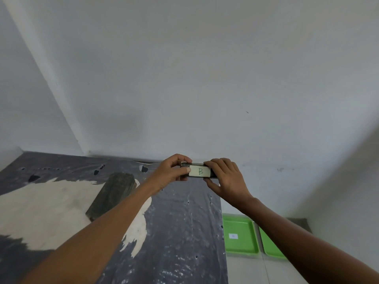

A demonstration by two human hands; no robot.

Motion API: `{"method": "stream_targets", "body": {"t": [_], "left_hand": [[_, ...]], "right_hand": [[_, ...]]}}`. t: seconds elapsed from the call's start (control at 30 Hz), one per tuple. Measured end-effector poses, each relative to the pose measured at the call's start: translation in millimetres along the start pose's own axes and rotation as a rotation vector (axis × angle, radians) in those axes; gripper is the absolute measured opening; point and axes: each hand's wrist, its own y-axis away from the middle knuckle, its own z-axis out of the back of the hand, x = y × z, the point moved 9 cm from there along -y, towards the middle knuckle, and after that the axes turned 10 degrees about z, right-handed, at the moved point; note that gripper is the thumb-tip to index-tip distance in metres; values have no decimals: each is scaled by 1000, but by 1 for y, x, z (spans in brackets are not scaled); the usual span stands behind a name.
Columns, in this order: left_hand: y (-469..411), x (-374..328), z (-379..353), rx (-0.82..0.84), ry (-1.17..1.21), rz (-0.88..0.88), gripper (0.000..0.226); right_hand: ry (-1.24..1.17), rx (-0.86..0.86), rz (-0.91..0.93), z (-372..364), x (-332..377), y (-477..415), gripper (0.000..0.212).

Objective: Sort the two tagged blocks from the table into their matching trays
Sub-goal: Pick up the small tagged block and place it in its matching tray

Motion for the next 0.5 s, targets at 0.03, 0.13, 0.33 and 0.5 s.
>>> {"method": "stream_targets", "body": {"t": [0.03, 0.13, 0.33, 0.5], "left_hand": [[4, 1, -8, 6, -8, 2, 19], [14, 5, -30, 14, -13, 3, 19], [39, 31, -83, 45, 17, 13, 21], [55, 54, -148, 79, 7, 42, 18]], "right_hand": [[-4, 3, 1, 4, 1, 7, 41], [-16, 11, -6, 17, -1, 29, 43], [-83, 62, -3, 38, -6, 95, 45], [-117, 92, -53, 60, -14, 161, 43]]}}
